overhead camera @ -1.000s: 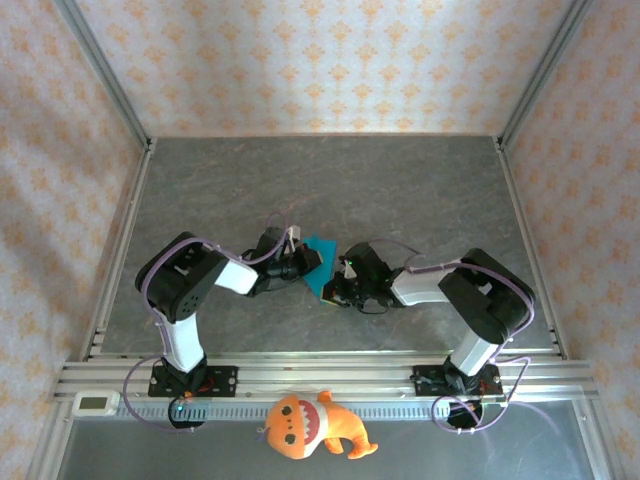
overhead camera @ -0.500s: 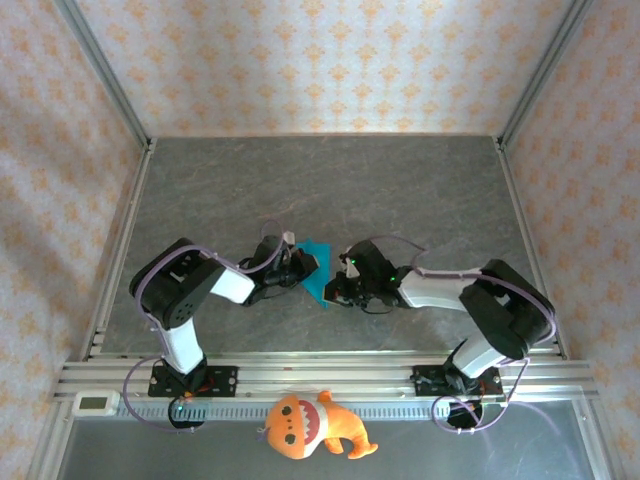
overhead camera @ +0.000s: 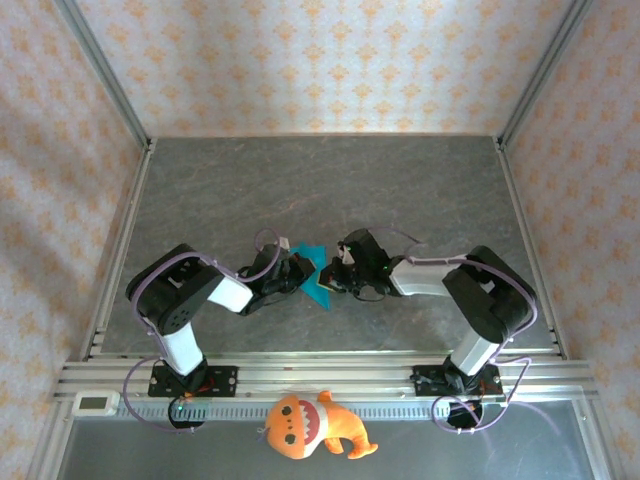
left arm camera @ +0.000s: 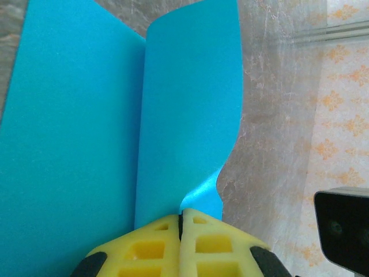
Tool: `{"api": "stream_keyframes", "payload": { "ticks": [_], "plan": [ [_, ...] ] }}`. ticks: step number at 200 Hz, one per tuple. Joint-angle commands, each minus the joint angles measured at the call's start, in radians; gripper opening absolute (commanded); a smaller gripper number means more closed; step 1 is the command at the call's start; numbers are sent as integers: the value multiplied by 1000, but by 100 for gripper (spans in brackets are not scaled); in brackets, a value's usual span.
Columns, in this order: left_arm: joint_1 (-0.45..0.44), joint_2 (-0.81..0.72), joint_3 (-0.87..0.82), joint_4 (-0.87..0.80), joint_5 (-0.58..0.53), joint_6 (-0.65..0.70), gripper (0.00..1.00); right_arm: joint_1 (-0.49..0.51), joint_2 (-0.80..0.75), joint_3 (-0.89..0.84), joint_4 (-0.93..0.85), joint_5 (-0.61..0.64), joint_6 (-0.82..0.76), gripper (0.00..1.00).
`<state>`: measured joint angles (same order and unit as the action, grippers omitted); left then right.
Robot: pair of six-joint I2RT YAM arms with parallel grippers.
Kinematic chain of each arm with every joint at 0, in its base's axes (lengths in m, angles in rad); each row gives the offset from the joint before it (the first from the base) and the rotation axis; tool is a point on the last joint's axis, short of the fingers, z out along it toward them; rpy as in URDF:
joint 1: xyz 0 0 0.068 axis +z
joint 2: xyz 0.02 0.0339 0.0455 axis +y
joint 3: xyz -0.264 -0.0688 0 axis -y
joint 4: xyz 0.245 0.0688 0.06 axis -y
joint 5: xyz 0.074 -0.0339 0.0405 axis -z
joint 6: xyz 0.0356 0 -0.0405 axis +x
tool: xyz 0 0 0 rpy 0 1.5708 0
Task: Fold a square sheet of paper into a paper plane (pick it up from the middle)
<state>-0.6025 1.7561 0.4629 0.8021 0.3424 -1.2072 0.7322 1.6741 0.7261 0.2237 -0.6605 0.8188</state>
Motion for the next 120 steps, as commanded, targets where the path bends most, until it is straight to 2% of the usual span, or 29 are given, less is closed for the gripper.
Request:
{"api": "stream_keyframes", "payload": {
  "ticks": [1,43,120],
  "plan": [
    [-6,30,-35,-110,-37,-8,5,21,23,66,-31,28,-16,0],
    [-8,29,-25,-116,-38,-5,5,35,84,90,-115,106,-35,0],
    [-6,-9,16,-200,-52,55,6,38,90,8,-92,106,-35,0]
  ]
}}
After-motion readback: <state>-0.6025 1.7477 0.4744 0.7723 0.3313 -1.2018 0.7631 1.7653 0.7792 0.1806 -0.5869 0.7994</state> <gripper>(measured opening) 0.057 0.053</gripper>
